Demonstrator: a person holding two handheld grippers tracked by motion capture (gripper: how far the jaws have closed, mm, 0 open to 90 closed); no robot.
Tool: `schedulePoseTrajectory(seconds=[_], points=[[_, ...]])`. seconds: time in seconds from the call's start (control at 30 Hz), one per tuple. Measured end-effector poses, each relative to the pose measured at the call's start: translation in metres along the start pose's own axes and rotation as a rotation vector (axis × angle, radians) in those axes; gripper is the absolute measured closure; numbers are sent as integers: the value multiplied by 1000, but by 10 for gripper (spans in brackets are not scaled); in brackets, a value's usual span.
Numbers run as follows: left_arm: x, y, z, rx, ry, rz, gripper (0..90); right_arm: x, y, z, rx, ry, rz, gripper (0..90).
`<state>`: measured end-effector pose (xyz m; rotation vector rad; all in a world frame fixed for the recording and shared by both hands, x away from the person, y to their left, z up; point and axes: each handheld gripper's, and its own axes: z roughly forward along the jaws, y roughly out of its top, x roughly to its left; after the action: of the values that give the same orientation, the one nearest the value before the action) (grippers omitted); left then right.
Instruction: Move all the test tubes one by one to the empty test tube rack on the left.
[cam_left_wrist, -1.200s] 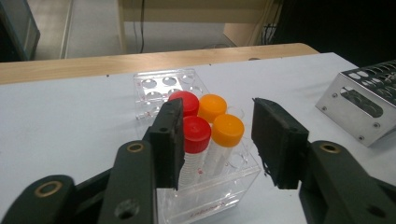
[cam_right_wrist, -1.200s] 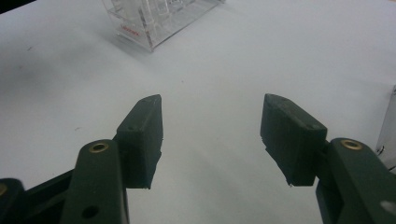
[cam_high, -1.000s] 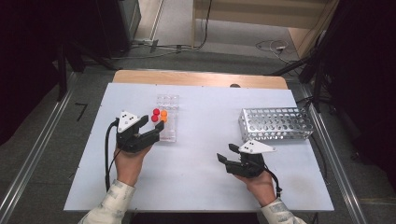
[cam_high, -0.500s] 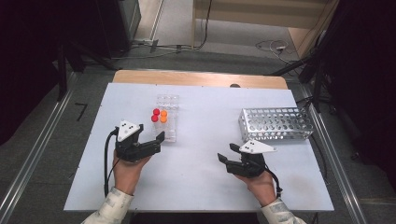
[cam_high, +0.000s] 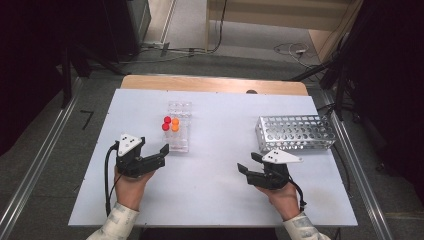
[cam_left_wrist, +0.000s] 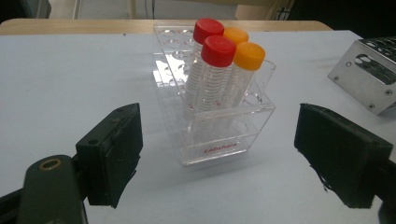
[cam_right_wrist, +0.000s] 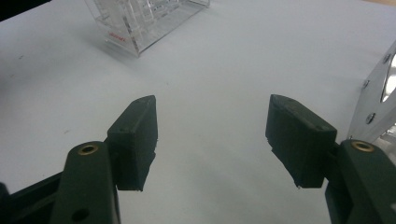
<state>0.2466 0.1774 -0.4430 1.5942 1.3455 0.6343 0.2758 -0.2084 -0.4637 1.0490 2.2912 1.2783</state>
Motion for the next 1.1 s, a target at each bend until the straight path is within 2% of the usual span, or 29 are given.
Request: schedulePoseTrajectory(seconds=[0.2, 0.57, 1.1], points=[[5, -8, 0, 26, 13, -4, 145, -4, -2, -4, 0, -7, 4, 317], [9, -11, -5, 10, 25, -13, 131, -15, -7, -17, -13, -24, 25, 310], [17, -15, -11, 10, 41, -18, 134, -29, -14, -31, -22, -56, 51, 297]])
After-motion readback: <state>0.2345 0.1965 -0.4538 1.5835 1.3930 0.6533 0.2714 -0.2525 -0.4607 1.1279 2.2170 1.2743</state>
